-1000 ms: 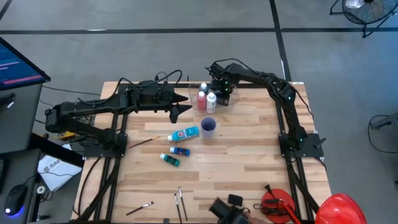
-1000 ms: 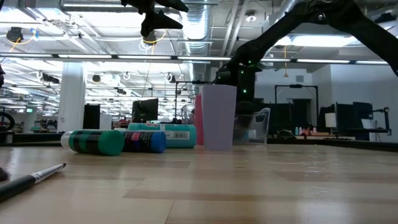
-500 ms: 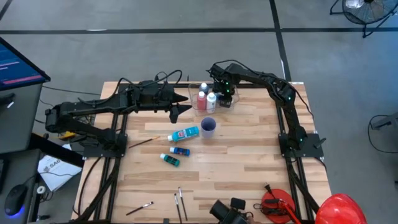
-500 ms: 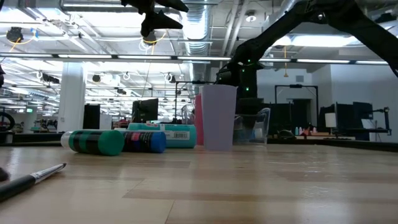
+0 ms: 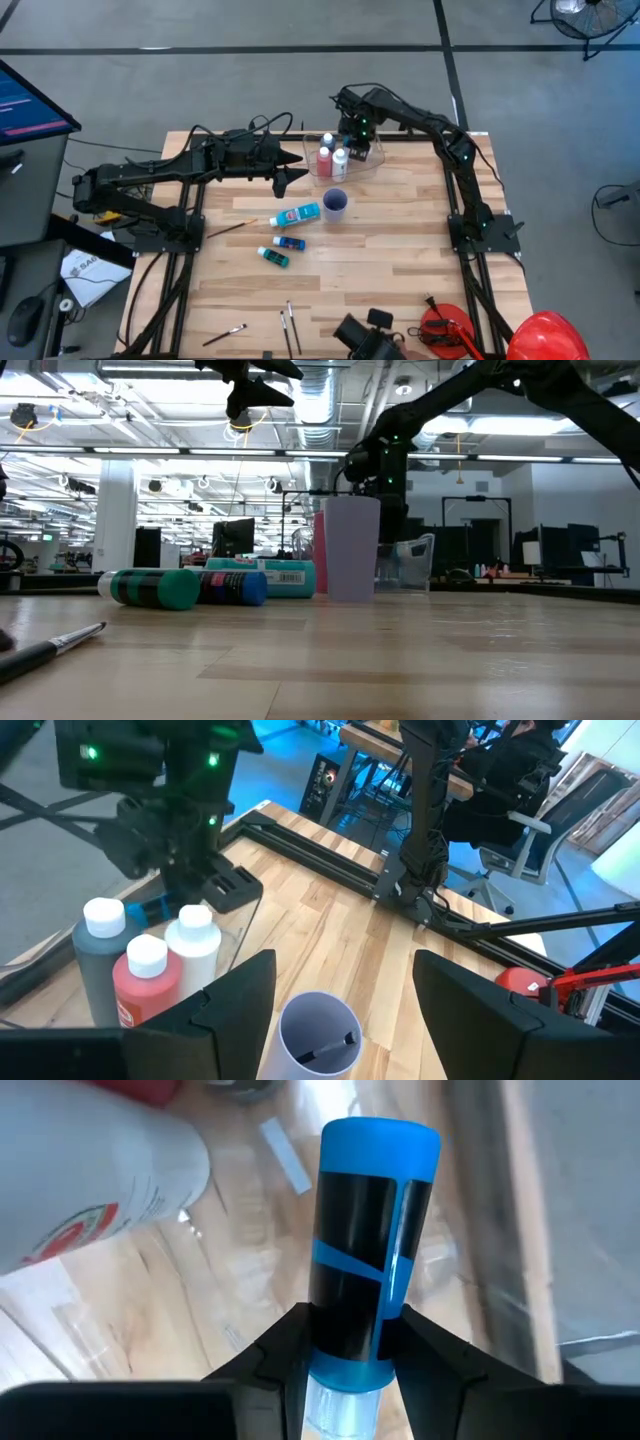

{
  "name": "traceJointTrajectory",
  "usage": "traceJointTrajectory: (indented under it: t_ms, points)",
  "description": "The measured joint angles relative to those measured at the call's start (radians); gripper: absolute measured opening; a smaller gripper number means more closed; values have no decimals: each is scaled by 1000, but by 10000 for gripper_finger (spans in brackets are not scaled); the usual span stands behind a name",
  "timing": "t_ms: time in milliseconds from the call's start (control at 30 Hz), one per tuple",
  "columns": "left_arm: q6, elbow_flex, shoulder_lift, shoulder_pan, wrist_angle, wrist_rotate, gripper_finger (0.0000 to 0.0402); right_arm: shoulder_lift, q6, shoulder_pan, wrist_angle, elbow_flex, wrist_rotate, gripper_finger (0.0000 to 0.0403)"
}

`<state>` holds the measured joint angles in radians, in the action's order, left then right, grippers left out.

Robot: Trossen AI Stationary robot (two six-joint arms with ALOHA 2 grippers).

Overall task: Pick & Place Paint Supplies
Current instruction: Adjust the blue paint bottle in the transparent bin

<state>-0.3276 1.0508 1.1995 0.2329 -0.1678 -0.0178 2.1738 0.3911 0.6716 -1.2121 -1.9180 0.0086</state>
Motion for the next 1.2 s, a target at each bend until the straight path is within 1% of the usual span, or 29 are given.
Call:
traceJointTrajectory:
  t_ms: [133,367,433,500,600,700,900,967,1067,1200]
  points:
    - [-2,0,0,-3,0,0,230,0,0,0,-29,-33,38,113]
    - [1,0,0,-3,0,-2,230,0,-12,-1,-89,-61,41,113]
    - [14,0,0,-3,-6,-23,230,-1,-14,-1,-93,-61,41,113]
    - [35,1,11,5,-9,-50,230,-1,-22,-1,-101,-61,41,113]
    - [29,2,41,49,-11,-47,230,-1,-26,-1,-110,-61,41,113]
    - [-37,2,81,112,-11,15,230,-1,-26,-1,-115,-61,41,113]
    - [-153,1,191,254,4,270,230,-1,-26,-2,-121,-64,41,113]
    - [-162,1,222,297,24,328,230,-1,-27,-2,-121,-78,40,114]
    - [-172,0,240,349,62,378,230,-1,-29,-2,-115,-113,40,114]
    - [-176,0,233,398,136,385,230,-1,-45,0,-113,-179,40,113]
